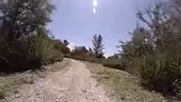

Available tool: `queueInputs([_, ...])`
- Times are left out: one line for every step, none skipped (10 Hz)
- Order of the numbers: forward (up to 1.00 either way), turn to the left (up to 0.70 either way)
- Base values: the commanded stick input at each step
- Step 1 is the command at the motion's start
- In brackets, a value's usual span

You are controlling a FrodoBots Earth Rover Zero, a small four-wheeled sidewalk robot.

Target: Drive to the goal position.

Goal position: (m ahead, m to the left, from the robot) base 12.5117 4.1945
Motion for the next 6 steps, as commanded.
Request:
queueInputs([0.7,0.35])
queueInputs([0.7,0.35])
queueInputs([0.7,0.13])
queueInputs([0.7,0.0])
queueInputs([0.7,0.0])
queueInputs([0.7,0.0])
